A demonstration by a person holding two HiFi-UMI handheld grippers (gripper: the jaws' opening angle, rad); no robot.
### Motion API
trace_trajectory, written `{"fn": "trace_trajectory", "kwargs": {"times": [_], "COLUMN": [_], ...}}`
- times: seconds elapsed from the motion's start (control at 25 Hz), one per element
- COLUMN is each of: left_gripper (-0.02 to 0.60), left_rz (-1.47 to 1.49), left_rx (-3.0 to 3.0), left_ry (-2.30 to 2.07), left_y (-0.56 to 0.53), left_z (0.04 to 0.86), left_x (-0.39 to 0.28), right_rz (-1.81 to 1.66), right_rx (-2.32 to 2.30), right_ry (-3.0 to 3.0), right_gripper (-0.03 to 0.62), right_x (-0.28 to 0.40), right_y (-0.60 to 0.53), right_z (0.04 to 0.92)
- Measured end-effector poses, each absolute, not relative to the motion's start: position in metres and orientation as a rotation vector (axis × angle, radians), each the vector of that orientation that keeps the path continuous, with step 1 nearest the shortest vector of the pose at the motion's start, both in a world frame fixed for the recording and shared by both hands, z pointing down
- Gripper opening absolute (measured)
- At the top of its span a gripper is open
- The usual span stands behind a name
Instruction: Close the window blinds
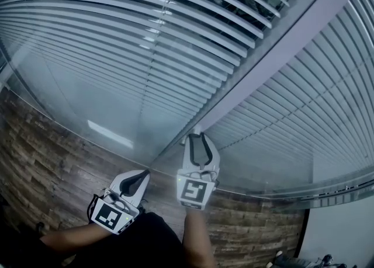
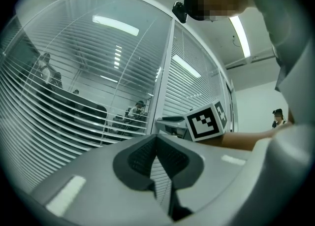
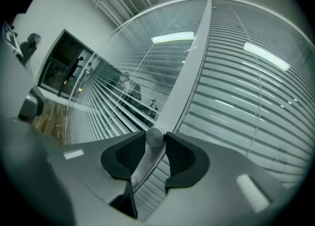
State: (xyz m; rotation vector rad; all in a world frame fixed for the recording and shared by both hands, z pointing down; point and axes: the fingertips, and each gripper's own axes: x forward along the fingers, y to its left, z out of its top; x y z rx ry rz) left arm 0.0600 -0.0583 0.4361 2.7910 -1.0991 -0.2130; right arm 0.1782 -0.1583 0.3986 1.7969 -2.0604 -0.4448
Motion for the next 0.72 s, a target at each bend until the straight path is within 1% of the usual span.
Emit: {"fn": "trace_trajectory", "kwargs": {"times": [0.24, 0.44, 0.6, 0.72], "left_gripper": [-0.002, -0.002, -0.002, -0.002], "left_rz": [-0.229, -0.218, -0.221, -0.199], "left_rx": [2.844, 2.815, 2.81, 2.807], "left_ry": [-1.08, -1.088, -1.094, -1.098], "left_y": [-0.053, -0.053, -0.052, -0.048], "left_z": [0.411, 0.424, 0.425, 0.439], "left_x": [0.075, 0.071, 0.072, 0.068], "right_rz": [-0.534, -0.574, -0.694, -0.704], "right_rx": [1.643, 1.505, 1.391, 1.417], "right_ry": [-1.852, -1.75, -1.61, -1.619], "right_gripper": [0.129, 0.13, 0.133, 0.137], "right_x": [0.186, 0.182, 0.182, 0.178], "right_y": [-0.162, -0.164, -0.163, -0.163], "right_z": [0.387, 0.395, 0.397, 0.408]}}
